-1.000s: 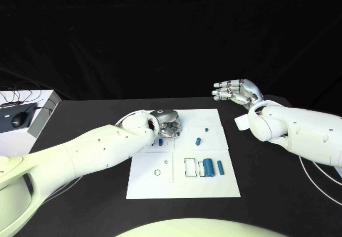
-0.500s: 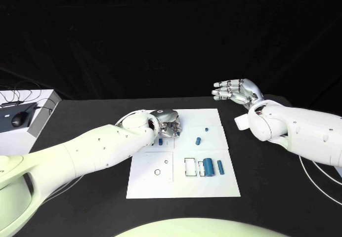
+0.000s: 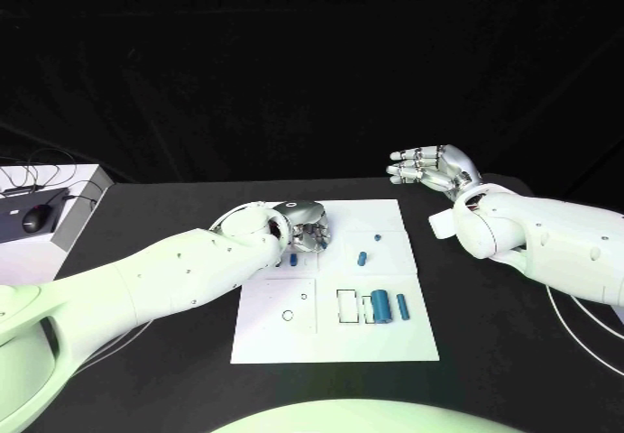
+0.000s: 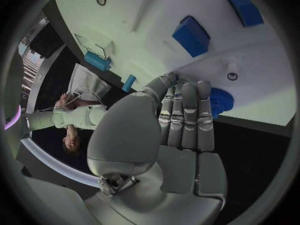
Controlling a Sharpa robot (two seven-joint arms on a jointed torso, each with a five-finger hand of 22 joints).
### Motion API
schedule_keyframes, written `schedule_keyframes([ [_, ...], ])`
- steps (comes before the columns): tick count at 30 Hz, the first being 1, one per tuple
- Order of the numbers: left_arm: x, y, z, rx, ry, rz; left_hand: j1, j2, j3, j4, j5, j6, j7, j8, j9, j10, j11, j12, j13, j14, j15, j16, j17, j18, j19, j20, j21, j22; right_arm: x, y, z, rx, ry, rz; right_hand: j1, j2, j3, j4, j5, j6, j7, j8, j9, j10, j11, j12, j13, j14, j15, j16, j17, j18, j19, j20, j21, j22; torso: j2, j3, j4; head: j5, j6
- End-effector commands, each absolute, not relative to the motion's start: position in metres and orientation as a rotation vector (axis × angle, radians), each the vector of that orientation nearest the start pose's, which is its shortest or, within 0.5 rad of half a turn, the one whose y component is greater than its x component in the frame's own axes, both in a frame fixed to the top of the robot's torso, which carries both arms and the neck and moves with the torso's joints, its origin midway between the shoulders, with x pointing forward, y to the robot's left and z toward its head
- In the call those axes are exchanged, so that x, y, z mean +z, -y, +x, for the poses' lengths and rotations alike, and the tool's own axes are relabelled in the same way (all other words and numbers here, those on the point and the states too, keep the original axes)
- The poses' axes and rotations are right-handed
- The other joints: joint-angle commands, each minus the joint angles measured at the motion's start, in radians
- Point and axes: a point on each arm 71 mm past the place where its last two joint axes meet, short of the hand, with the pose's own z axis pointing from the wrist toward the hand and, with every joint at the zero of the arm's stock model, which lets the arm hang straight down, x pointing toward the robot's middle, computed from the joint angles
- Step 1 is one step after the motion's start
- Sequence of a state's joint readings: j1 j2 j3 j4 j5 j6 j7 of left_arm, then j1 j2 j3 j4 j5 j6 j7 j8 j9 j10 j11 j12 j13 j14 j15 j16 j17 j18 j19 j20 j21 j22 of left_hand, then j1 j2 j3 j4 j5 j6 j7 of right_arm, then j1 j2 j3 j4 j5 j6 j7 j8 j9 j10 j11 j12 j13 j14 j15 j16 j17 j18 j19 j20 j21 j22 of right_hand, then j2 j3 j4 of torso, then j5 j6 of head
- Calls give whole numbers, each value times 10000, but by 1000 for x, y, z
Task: Assemble the parts on the task board
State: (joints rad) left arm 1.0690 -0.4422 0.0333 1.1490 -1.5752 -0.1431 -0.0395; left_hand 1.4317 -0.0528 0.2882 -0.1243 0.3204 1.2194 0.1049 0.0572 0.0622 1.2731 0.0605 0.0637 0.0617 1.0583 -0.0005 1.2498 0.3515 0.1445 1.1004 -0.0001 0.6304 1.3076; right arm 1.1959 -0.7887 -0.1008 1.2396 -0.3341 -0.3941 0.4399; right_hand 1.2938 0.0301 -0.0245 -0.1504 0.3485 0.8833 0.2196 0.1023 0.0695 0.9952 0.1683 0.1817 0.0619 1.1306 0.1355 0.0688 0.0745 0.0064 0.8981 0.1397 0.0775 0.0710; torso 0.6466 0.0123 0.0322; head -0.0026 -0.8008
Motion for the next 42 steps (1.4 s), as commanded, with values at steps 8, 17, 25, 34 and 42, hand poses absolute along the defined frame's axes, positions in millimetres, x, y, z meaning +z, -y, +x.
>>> schedule_keyframes([
  [8,-250,-90,511,-7579,-17510,2811,-230,213,301,-466,-95,279,-30,46,34,322,-78,-30,5,304,-75,-131,287,70,-34,-129,401,196,-206,269,527,11895,-13984,7629,-35,57,73,-4,59,44,42,-50,-6,68,-32,-40,-17,-5,-19,-40,-12,-64,-40,-29,-19,1,2,-3,4,10,18],
  [17,-247,-95,508,-7716,-17415,2610,-303,256,322,-573,-97,310,-24,53,37,358,-79,-29,7,366,-89,-218,453,96,-45,-120,503,180,-206,270,527,11883,-13984,7633,-42,53,108,-24,74,54,40,-56,-7,81,-35,-51,-17,1,-22,-40,-12,-64,-40,-31,-20,1,0,-3,10,44,40],
  [25,-238,-111,505,-7749,-17813,2241,-349,239,272,-565,-94,302,-18,53,36,345,-80,-28,7,353,-85,-249,496,98,-64,-107,502,168,-207,271,527,11868,-13984,7640,-42,53,108,-24,74,54,40,-56,-7,81,-35,-51,-17,1,-22,-40,-12,-64,-40,-31,-20,1,-16,-3,20,59,36],
  [34,-222,-143,501,-7458,-18467,1835,-337,256,66,-456,-99,309,-20,58,39,345,-92,-23,9,340,-84,-290,586,86,-62,-90,419,138,-206,273,527,11818,-13968,7653,-43,54,142,-39,154,56,39,-60,-7,82,-36,-60,-18,-2,-22,-41,-13,-64,-41,-31,-19,1,-2,-4,14,108,55],
  [42,-215,-166,502,-7001,-18839,1640,-338,256,46,-436,-97,330,-35,56,38,361,-101,-27,7,336,-90,-313,606,64,-64,-106,393,138,-207,274,527,11798,-13960,7657,-49,49,149,-42,181,55,41,-62,-7,85,-36,-61,-17,-2,-23,-41,-13,-64,-43,-29,-21,0,1,-11,21,150,22],
])
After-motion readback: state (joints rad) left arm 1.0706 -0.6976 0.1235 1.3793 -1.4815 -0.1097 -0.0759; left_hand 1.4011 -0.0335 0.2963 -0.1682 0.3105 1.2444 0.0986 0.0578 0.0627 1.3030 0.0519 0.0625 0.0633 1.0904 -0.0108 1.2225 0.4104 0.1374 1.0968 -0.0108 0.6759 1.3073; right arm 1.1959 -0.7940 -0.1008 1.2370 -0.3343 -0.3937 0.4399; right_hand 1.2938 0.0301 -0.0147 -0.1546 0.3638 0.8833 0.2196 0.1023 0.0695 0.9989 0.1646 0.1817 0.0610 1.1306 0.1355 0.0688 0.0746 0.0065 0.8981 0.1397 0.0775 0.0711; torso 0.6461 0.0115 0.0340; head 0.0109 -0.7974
